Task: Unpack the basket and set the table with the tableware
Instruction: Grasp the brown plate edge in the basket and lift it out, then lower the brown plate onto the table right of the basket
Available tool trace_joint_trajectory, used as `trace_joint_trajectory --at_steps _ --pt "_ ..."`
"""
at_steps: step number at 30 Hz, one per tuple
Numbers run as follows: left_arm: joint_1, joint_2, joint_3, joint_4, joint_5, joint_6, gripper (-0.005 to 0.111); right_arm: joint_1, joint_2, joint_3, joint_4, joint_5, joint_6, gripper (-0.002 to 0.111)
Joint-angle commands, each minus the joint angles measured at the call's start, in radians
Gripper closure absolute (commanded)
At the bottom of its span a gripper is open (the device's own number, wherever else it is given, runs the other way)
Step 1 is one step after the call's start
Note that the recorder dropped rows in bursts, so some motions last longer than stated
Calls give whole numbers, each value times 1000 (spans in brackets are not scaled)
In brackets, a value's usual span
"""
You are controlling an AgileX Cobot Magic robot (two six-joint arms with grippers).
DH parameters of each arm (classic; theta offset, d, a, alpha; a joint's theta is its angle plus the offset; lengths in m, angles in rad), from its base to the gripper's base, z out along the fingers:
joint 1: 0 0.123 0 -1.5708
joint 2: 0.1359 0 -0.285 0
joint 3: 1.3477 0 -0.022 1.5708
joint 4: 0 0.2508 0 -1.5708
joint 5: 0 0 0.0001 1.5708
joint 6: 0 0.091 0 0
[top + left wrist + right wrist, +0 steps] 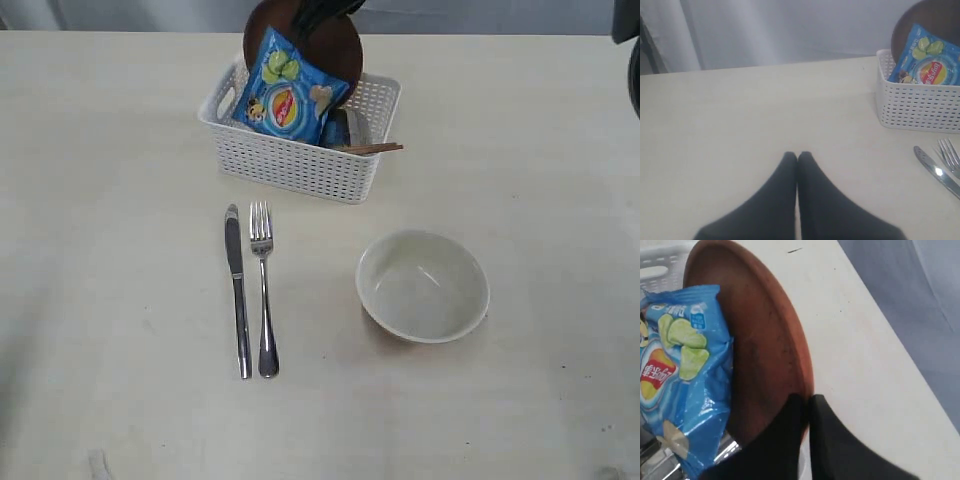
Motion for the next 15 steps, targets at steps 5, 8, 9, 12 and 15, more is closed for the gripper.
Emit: trace_joint_trajectory --at_steps 5,8,9,12,15 --pt "3 -5 3 -12 -7 2 107 -1 -80 -1 -79 42 83 109" --pt "3 -5 3 -12 -7 2 107 -1 -113 -1 -79 55 94 109" --pt "3 -5 3 -12 -7 2 107 -1 -124 -1 -84 62 94 109" --pt "3 -5 3 -12 -7 2 107 -11 -152 -1 -87 84 121 109" --pt "3 -5 3 -12 -7 2 107 -57 -193 -1 -75 139 158 109"
